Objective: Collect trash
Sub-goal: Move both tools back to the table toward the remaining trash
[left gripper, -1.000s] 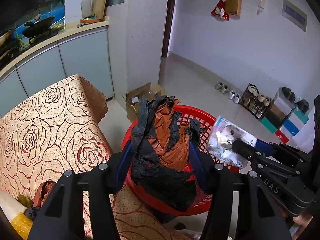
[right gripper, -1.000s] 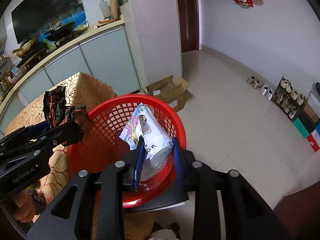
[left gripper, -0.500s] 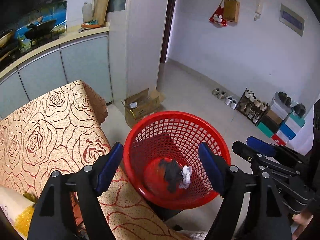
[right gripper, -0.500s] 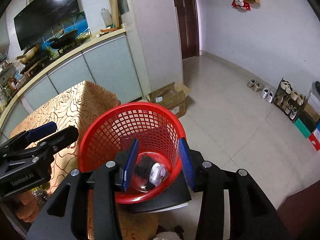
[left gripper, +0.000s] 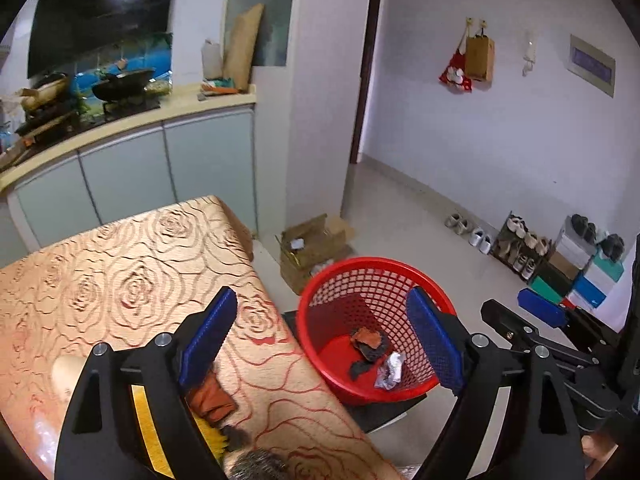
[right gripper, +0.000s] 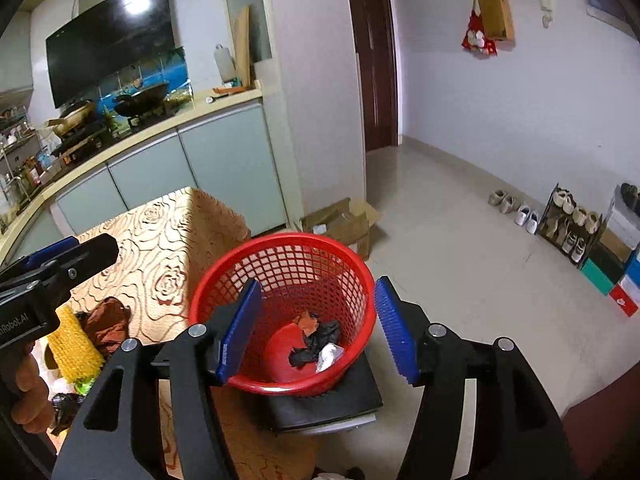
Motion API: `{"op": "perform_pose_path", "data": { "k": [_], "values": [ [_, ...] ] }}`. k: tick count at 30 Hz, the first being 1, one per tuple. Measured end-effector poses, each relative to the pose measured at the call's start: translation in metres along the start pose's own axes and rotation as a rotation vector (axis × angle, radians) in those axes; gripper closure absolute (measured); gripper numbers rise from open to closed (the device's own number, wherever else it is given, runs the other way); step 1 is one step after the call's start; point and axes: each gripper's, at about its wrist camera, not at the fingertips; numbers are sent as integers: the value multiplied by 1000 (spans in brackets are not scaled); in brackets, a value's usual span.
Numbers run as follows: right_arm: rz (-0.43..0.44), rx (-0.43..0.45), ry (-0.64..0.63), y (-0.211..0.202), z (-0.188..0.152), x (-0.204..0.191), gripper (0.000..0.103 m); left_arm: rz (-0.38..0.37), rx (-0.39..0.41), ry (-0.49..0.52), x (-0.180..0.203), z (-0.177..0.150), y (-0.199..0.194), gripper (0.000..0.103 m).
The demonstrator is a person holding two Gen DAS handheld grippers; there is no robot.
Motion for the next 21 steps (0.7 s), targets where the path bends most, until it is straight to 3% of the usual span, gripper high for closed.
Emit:
{"op": "perform_pose_path", "data": {
  "k": [5,21],
  "values": [
    [18,35,-13,-14,-5,-10,38,41,38,-19,-10,-9,-24,17],
    [78,91,-52,-36,-14,-49,37,160,89,-88,-54,-36,-65,16]
  ]
}}
Point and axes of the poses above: each gripper's, at about its wrist camera, not at the fingertips, and y roughly the way its jaws point, x to its right, z to its top, and after that the axes turned 15 degrees about -x, right-handed
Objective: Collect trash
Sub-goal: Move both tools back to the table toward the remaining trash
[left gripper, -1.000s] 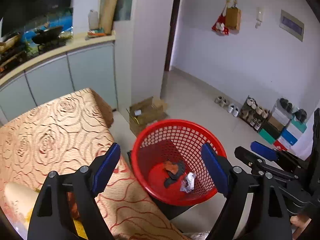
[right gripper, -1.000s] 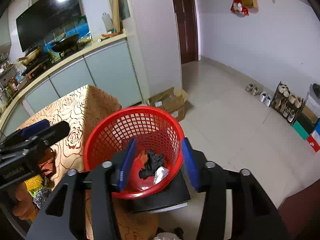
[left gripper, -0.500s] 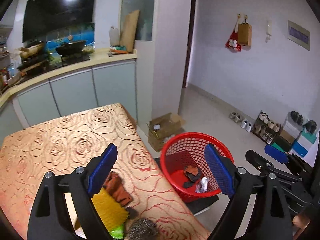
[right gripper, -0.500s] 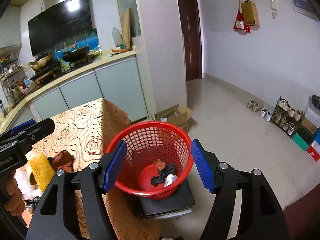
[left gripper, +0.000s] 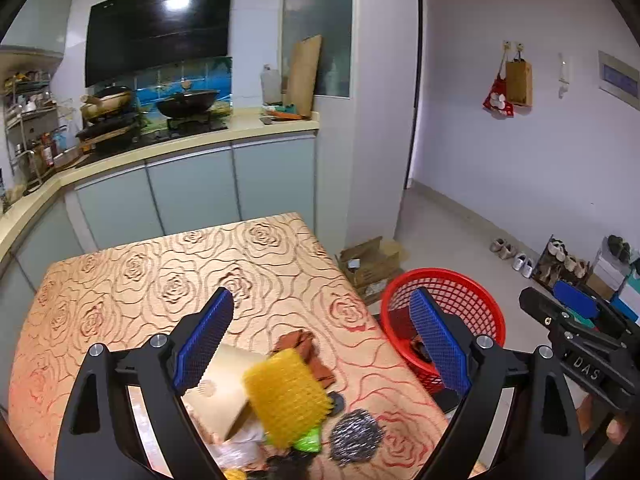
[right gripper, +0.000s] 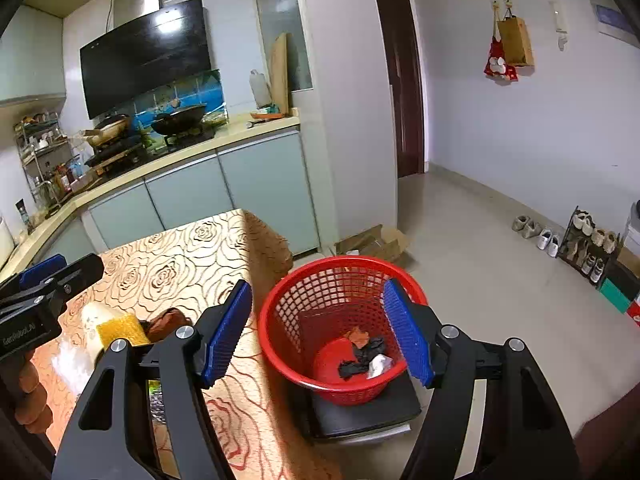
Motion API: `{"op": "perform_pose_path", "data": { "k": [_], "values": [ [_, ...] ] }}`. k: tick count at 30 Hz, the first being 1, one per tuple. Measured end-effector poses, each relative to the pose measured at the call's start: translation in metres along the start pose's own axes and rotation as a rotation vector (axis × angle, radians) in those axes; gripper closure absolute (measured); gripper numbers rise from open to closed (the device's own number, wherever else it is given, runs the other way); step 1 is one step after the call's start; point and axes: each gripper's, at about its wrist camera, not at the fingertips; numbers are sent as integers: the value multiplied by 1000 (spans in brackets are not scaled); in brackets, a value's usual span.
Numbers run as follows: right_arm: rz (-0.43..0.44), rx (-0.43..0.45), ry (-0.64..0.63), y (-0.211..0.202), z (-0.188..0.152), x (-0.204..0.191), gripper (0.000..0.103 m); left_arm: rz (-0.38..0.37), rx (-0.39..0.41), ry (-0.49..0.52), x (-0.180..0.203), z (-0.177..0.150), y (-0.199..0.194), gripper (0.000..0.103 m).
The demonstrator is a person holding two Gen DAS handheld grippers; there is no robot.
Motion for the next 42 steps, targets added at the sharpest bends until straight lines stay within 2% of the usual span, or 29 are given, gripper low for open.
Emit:
{"op": "perform_pose_path", "data": {
  "k": [5,12,20,27,34,42],
  "values": [
    [9,9,-25,-3,-3,-13,29,19,2,-32,-20,-11,-11,16],
    [50,-6,-71,0,-11,-37,28,77,6,-75,-56,-27,-27,16],
    [102,-39,-123,8,-14,-60,28,184,18,-191,-121,-39,-49,15],
    [134,-52,-154,12,-18,-74,28,238,17,-259,-159,-50,-60,15],
    [152,-68,-167,17,-19,-82,28,202,-22,-269,-166,-68,-53,12],
    [154,-72,-174,19,-18,-86,28,134,-132,-188,-138,-93,-16,11]
  ]
}}
Point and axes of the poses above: each gripper's, at about its wrist camera, not at the fingertips, and y roughly the way its jaws point, x to its right, z to its top, and after that the axes turned 15 degrees about -x, right-handed
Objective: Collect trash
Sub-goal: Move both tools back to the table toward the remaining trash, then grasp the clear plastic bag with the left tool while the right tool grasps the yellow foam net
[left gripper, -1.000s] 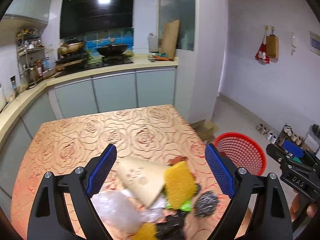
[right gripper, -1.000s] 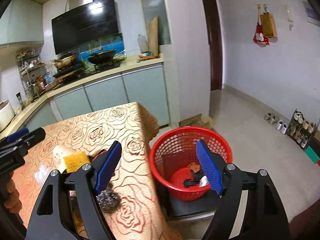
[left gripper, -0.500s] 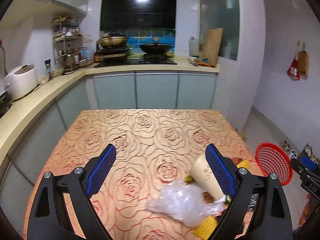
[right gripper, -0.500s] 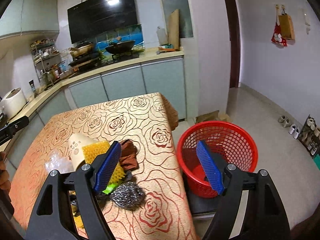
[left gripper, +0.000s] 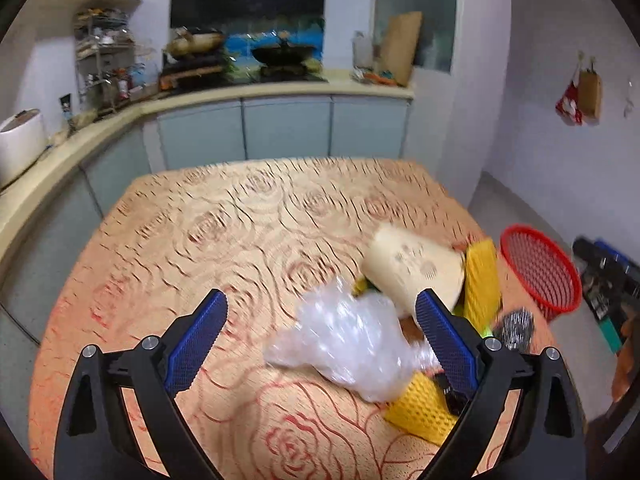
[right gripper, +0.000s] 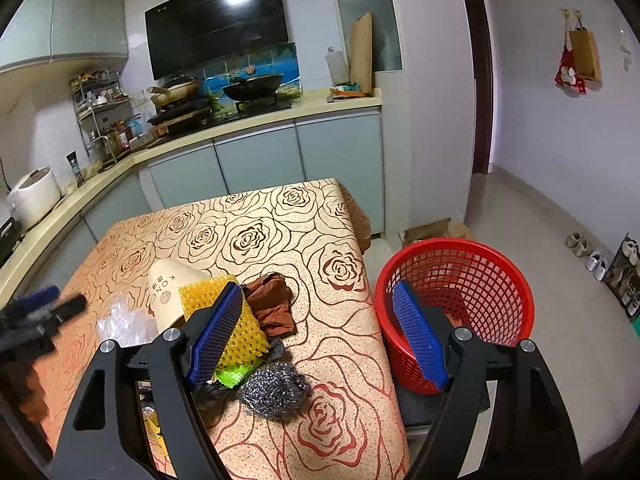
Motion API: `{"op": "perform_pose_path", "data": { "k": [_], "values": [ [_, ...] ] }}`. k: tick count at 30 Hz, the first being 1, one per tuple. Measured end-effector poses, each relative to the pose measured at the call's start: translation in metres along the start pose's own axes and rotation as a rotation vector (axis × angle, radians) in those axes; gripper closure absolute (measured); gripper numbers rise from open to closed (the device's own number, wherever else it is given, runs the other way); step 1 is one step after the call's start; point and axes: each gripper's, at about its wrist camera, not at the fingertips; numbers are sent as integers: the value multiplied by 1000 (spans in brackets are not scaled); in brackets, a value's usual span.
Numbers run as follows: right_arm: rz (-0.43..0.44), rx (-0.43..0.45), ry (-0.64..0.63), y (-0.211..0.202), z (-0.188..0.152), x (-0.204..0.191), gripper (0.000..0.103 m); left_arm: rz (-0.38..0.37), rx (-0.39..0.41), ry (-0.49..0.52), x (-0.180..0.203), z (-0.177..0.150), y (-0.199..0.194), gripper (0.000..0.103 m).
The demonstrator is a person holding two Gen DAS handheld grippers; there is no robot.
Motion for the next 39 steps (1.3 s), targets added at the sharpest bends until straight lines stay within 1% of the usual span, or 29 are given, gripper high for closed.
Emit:
{"op": "perform_pose_path", "data": {
  "k": [2,5,9,14,18,20,21,22,23,25,30,33,39],
  "values": [
    [-2,-5,0,1,-1,0,28,-10,-33,18,6,-4,12,11],
    [-7,-11,5,3,-2,1,28,-23,-58,42,9,-6,25,11],
    [-15,-8,17,1,-4,3,28,-66,-103,45,8,-7,41,11],
    [-27,-13,12,2,-4,2,28,-57,-130,64,7,-9,57,11],
    [-33,-20,3,3,-5,-2,28,-62,-135,55,1,-9,66,13],
    [-44,-26,-10,5,-5,-4,28,-64,-130,55,-1,-9,67,22],
    [-46,-30,-13,6,-6,-6,28,-64,-132,56,-2,-9,68,31],
    [-45,-33,-13,8,-5,-6,28,-63,-134,57,-3,-9,69,35],
    [-43,-36,-11,9,-5,-7,28,-66,-132,58,-4,-10,70,37],
    [-38,-44,-12,13,-5,-10,28,-66,-128,66,-4,-11,69,44],
    [-19,-70,-55,24,-4,-23,28,-49,-106,72,-7,-10,64,55],
    [5,-79,-82,30,-3,-33,28,-37,-92,68,-11,-8,60,58],
    [69,-117,-133,44,-1,-49,28,7,-36,51,-25,0,40,58]
  ]
}}
Point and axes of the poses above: each gripper's, at about its wrist camera, not at the fingertips, and y roughly the way its jaws point, x to its right, z to its top, and after that the axes turned 15 degrees about -x, right-handed
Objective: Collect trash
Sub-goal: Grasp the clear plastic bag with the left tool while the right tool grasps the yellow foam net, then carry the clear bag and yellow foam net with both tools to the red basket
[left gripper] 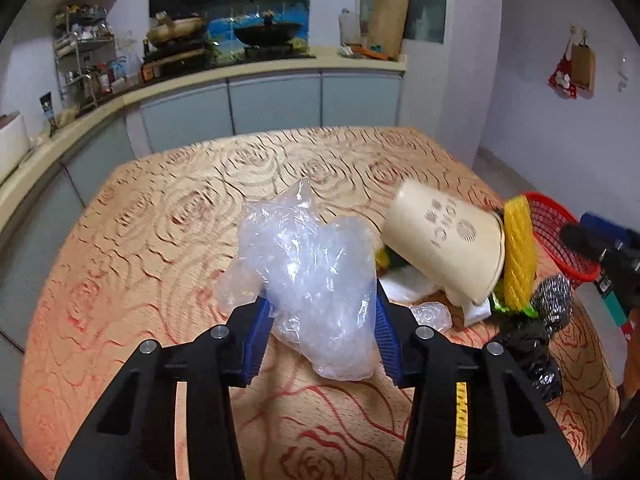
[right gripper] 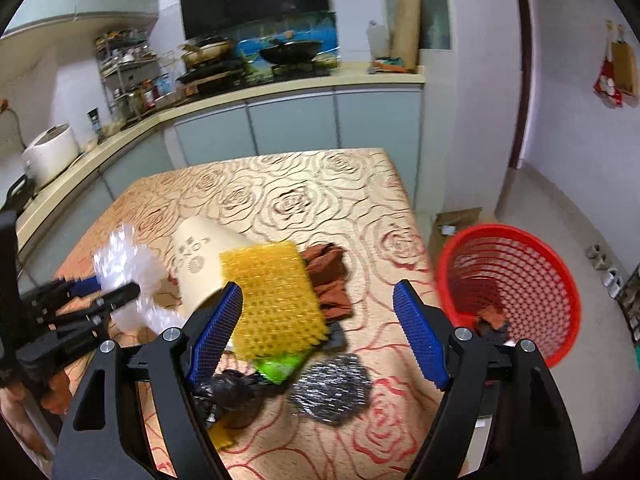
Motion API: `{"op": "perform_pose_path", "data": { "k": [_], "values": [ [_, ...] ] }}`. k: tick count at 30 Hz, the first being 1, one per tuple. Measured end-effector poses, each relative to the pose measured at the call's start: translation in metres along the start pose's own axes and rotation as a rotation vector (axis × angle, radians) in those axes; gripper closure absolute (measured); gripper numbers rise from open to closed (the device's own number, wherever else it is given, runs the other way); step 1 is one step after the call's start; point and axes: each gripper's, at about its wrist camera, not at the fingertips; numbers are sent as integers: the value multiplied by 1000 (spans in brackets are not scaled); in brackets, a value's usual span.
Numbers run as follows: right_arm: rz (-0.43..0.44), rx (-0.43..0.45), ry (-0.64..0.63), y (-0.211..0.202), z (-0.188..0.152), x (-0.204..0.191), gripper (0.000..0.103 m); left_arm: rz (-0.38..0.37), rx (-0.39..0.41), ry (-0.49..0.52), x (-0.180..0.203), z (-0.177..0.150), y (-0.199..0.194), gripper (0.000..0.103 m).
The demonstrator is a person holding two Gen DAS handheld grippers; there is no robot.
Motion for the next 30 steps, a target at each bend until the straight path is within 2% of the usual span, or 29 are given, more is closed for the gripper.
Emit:
{"op": "perform_pose_path", "data": {
  "k": [7,17,18,20,24,28,30],
  "values": [
    [67,-60,-75,21,1,-13,28,19,55,-34,-14,10,-22,58],
    [47,-96,-101,45,2,-17,28,45,68,-31,-16,13,-30,58],
    [46,-96,-101,46,3,-16,30,47,69,-30,-15,13,-31,58],
    [57,-109,-105,50,3,-17,41,48,69,-31,-16,14,-31,58],
    [51,-105,-109,53,4,-20,51,51,73,-34,-16,14,-33,58],
    [54,-102,-109,50,2,-18,70,56,76,-37,-15,12,-34,58],
    [53,-95,-103,46,1,-16,72,59,78,-38,-14,12,-35,58]
  ]
}}
Point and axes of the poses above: each gripper's, at about its wrist camera, not at the fingertips, and y roughly the way its jaws point, x to its right, z to its top, and after that the axes turned 15 degrees about -x, right-handed
